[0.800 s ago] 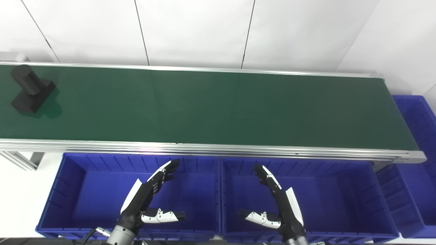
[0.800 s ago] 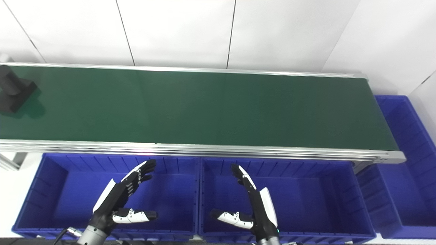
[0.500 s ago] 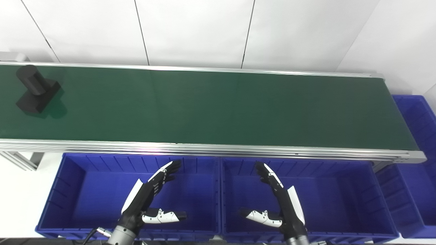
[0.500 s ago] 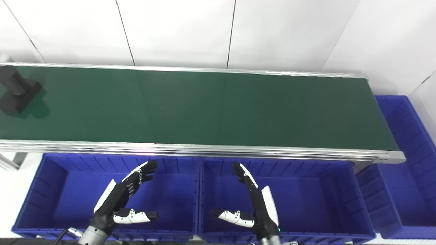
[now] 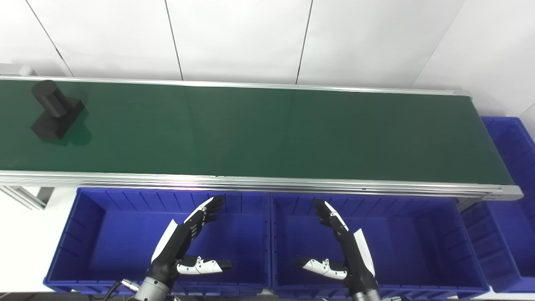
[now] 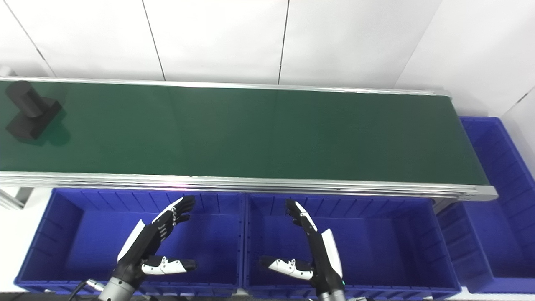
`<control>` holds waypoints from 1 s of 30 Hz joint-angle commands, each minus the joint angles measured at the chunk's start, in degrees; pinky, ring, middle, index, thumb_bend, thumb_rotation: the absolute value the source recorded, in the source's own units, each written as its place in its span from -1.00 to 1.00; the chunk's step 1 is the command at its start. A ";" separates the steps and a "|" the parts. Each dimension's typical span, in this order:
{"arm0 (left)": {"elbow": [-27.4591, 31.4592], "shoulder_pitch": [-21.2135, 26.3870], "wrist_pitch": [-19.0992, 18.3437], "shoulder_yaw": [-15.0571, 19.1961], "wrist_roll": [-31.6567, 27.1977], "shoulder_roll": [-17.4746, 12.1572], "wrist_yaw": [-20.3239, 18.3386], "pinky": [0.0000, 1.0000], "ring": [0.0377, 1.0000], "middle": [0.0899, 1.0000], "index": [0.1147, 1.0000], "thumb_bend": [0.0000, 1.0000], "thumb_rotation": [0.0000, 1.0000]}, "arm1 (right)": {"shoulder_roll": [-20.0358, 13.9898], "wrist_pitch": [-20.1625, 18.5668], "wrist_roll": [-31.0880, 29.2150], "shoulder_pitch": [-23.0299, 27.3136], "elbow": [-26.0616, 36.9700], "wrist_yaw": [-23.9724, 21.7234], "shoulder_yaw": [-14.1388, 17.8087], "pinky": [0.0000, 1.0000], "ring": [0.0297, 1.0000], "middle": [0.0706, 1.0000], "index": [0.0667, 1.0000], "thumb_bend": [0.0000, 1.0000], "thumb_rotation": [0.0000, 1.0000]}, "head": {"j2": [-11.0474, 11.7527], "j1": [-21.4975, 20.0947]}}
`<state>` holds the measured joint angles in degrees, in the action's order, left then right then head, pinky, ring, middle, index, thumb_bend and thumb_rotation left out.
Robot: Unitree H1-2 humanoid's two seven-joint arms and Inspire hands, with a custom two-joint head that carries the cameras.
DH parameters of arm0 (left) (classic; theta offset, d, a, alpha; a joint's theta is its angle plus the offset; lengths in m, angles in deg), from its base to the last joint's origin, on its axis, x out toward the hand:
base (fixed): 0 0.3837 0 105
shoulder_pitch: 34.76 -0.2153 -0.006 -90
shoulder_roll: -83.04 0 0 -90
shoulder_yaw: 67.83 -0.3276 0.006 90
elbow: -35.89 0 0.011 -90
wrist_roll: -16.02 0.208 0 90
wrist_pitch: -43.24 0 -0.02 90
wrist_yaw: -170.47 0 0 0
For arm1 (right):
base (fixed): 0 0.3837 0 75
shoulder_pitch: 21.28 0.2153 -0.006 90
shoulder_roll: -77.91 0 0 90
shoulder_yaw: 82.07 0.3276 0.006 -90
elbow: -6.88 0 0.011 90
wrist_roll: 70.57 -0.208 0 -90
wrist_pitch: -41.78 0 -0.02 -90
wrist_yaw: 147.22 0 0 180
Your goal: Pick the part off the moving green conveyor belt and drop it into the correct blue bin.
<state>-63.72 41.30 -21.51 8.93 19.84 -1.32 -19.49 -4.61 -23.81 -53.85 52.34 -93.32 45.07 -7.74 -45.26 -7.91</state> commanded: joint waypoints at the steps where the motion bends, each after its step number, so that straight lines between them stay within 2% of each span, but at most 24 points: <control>1: 1.30 0.90 1.68 0.05 -0.37 -0.40 1.12 0.75 0.82 0.81 0.76 0.73 -0.27 | -0.10 2.48 -0.36 0.53 1.32 0.42 0.06 0.67 0.74 0.76 0.78 0.75 -0.05 | 0.00 0.02; 24: 1.75 0.93 1.68 -1.33 0.66 -0.65 3.33 0.73 0.81 0.80 0.76 0.72 -0.27 | -0.67 2.48 -0.80 0.50 1.53 0.00 0.09 0.69 0.73 0.75 0.78 0.73 -0.08 | 0.09 0.01; 28: 1.64 1.04 1.68 -1.32 0.05 -0.49 2.95 0.74 0.81 0.80 0.76 0.71 -0.27 | -0.75 2.50 -0.31 0.64 1.32 0.43 0.05 0.65 0.72 0.73 0.77 0.73 -0.08 | 0.53 0.14; 30: 1.24 1.19 1.68 -1.42 0.25 -0.25 3.33 0.73 0.81 0.80 0.76 0.72 -0.28 | -1.01 2.49 -0.64 0.82 1.05 0.61 -0.23 0.64 0.72 0.73 0.77 0.72 -0.09 | 1.38 1.53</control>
<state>-63.60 41.69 -21.51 7.75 20.25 -1.34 -17.07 -5.28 -23.81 -54.34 52.57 -93.28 45.02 -7.80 -43.87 -6.43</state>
